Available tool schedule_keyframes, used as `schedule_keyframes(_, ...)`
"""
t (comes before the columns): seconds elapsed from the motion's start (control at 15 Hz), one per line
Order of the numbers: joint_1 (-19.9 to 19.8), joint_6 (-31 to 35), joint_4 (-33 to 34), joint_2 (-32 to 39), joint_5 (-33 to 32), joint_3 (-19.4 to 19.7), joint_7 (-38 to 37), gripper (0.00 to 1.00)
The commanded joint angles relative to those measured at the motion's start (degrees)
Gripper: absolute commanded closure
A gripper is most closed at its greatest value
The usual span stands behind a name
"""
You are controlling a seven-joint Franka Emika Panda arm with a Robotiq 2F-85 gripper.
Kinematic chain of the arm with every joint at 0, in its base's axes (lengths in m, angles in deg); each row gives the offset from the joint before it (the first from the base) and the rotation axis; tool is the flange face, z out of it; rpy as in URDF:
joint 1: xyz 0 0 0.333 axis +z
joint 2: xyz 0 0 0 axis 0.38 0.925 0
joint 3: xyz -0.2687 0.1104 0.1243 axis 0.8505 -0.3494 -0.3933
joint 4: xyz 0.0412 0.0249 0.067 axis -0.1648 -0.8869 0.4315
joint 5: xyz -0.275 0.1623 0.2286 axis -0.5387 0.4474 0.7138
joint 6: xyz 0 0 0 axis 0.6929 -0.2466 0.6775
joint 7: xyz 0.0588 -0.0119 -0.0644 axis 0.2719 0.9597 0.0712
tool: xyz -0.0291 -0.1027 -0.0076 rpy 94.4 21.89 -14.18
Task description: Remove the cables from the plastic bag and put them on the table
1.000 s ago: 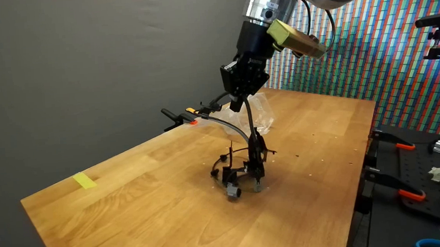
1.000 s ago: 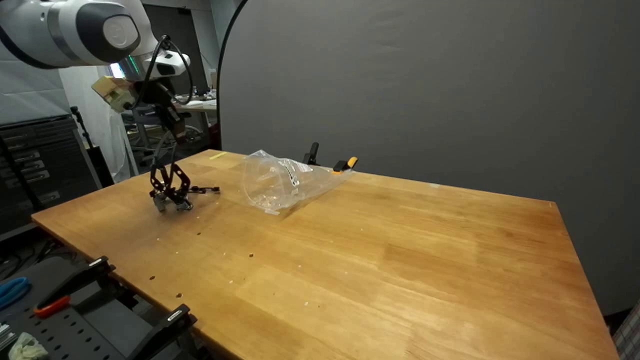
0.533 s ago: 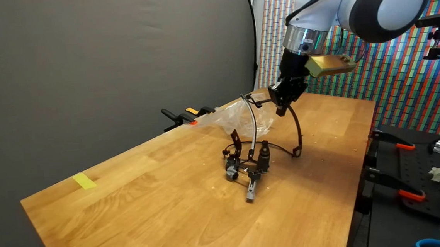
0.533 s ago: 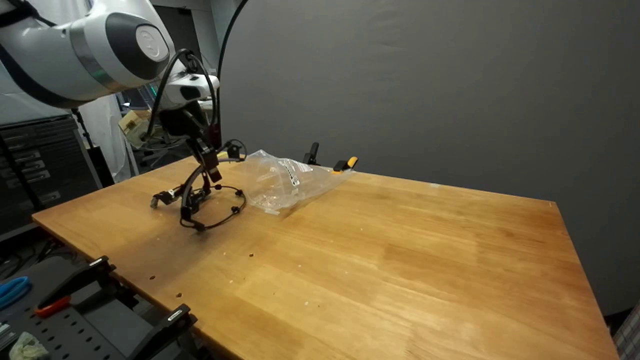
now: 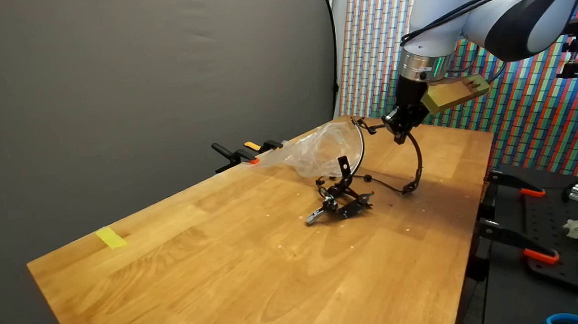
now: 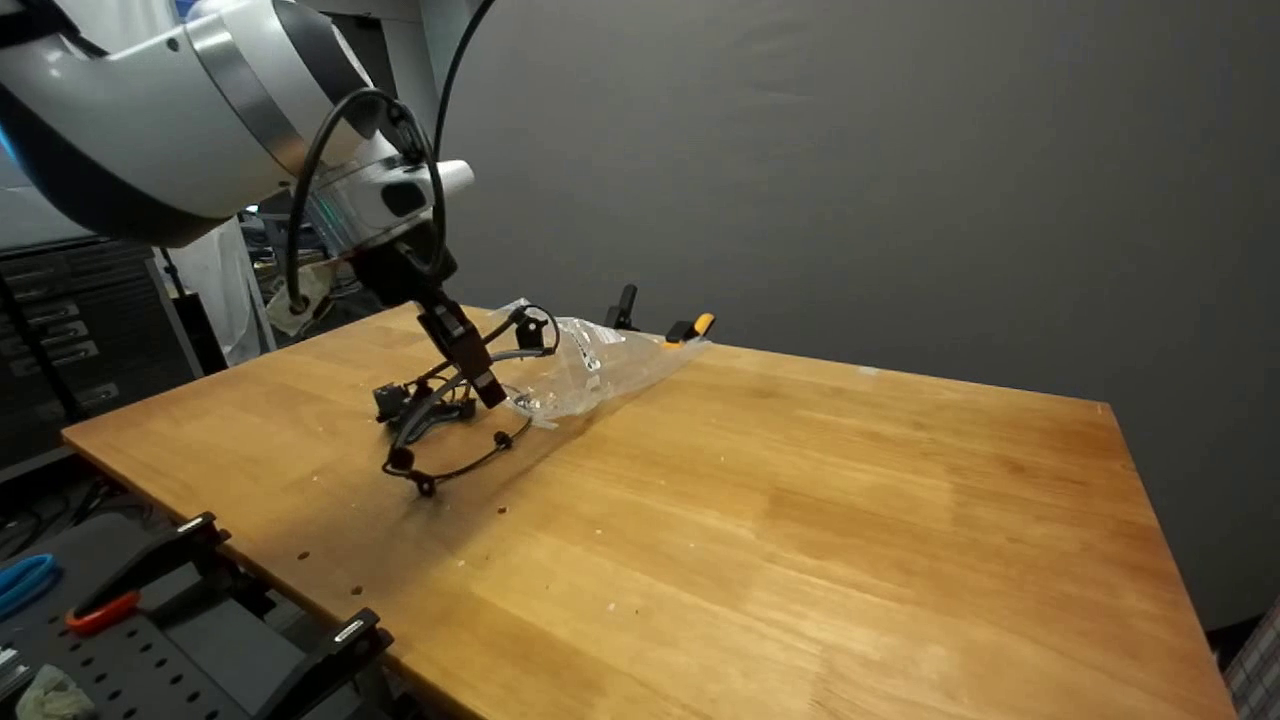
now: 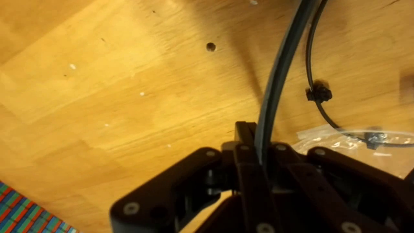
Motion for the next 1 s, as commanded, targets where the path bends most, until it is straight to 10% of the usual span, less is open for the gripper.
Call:
schedule_keyframes(0.0,-0.9,-5.3,1.4,-3.1,-10.7,0.7,-10.4,0.99)
schedule_keyframes(0.6,3.2,-18.1,7.3,-2.6,-32.7,-5.6,-16.2,0.98)
schedule_keyframes(0.67,3.8,-18.8,7.2,-1.7,-35.6,-6.4,-16.8,0.71)
schedule_keyframes(0.93,2.7,-22.9,6.9,-0.4,-47.1,-10.7,-18.0,0.48)
